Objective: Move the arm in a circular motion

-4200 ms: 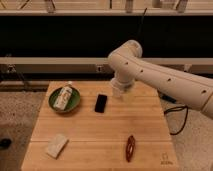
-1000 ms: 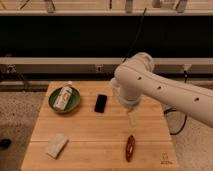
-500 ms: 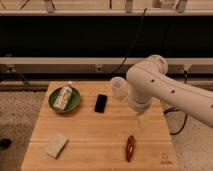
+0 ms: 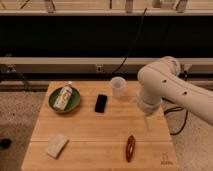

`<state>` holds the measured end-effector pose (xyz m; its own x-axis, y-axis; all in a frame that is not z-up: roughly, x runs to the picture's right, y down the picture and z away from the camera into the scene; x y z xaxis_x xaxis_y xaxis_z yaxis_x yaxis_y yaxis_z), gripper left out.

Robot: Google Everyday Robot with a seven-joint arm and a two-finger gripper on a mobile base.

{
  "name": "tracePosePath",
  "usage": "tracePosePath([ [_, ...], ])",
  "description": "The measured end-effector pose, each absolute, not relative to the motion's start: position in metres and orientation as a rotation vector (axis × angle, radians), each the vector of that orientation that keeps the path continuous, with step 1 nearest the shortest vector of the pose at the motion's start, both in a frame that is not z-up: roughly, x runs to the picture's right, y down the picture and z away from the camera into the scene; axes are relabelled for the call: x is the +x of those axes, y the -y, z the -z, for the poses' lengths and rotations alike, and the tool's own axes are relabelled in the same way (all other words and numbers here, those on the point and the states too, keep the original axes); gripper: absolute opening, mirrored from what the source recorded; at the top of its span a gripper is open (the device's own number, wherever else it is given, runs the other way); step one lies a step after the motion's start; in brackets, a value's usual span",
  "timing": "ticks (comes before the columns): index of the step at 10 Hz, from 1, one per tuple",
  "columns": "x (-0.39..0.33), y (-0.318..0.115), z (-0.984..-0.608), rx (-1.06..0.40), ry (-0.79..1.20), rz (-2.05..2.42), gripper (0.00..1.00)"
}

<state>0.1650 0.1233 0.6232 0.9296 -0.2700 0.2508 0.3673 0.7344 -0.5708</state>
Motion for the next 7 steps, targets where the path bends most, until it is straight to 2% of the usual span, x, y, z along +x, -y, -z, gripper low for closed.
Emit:
tracePosePath([
  [7, 0.219, -0.118, -0.641, -0.677, 0.164, 0.293, 0.80],
])
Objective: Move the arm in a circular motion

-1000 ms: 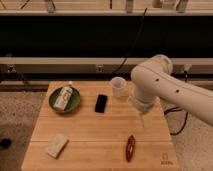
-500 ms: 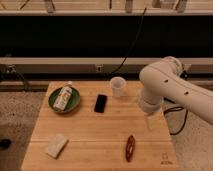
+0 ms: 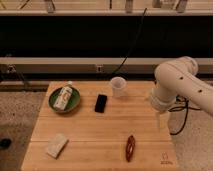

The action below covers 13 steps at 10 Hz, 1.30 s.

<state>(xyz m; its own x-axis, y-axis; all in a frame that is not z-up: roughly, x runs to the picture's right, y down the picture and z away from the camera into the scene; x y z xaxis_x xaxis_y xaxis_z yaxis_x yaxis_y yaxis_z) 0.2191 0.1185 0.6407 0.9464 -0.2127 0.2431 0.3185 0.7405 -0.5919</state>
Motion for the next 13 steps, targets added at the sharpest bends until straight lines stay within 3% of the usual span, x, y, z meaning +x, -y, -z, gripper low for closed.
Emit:
tracePosePath([
  [13, 0.224, -0.093, -0.666, -0.692, 0.135, 0.309, 0.80],
])
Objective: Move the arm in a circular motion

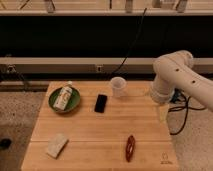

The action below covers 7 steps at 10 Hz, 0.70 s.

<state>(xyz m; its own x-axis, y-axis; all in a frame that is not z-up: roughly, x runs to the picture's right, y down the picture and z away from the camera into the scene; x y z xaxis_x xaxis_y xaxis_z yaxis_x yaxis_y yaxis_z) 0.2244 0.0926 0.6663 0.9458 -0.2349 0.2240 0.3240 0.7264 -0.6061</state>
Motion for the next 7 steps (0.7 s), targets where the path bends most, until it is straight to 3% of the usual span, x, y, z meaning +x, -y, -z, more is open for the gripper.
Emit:
tracePosePath([
  [7, 0.177, -0.067, -0.685, -0.691, 0.141, 0.386, 0.80],
])
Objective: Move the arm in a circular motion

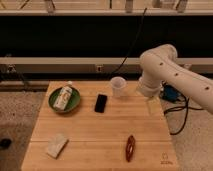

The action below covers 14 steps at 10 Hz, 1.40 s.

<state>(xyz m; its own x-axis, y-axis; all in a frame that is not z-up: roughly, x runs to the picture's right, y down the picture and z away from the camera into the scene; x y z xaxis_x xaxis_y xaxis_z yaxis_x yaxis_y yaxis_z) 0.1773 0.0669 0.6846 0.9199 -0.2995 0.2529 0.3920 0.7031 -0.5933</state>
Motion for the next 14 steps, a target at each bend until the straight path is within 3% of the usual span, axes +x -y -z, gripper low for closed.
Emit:
tracePosePath([
  [14, 0.103, -0.064, -0.677, -0.674, 0.182, 0.583, 0.80],
])
